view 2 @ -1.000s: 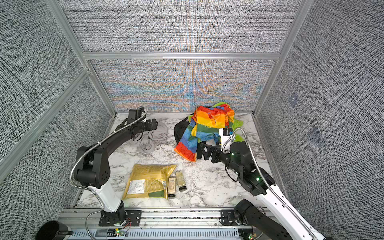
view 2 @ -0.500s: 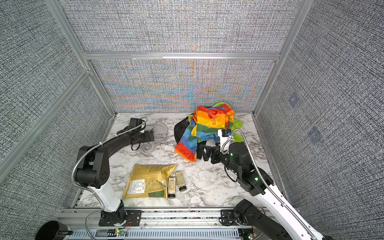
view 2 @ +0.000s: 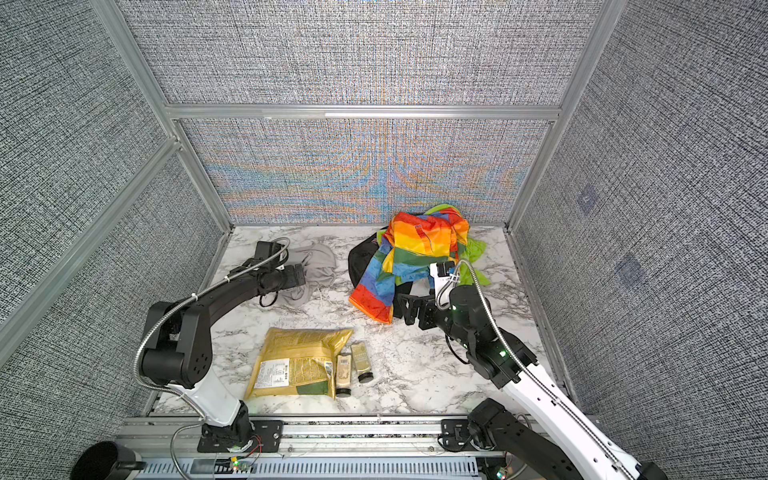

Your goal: Pick out a specific cloth from the pile

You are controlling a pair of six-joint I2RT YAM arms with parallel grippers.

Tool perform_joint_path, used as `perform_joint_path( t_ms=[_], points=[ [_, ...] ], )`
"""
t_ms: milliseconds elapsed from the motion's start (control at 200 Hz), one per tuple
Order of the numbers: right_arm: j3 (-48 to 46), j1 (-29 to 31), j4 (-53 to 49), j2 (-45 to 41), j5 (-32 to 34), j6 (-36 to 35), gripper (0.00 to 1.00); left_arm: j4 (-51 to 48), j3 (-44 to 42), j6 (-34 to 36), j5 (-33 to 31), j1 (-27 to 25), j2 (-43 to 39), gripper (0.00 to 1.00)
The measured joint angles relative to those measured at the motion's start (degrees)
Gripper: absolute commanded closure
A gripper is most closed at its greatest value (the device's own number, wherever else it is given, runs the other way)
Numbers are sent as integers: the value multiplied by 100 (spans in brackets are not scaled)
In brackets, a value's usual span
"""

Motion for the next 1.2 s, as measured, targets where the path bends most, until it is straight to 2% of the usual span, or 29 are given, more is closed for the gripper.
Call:
perform_joint_path(
  t_ms=[170,405,575,916,1106,1201],
  points=[
    [-11,0,87,-63,44,0,2,-22,103,-94,-4,-13,173,1],
    [-20,0,85,-59,70,-2,2,-120,520,-308,22,-61,852,1],
    [-42,0,83,-70,59,2,2,-90,1038,-557,35,-59,1453,2],
    [-90,0,24,-140,57,7,2,-70,2428,-881,-11,118,2568,10],
    [-168,0,-37,-284,63,28,2,-83,2634,-1027,-4,374,2643,18],
    [-210,0,-90,-310,85,28,2,-98,2553,-1025,13,407,2470,19]
  ],
)
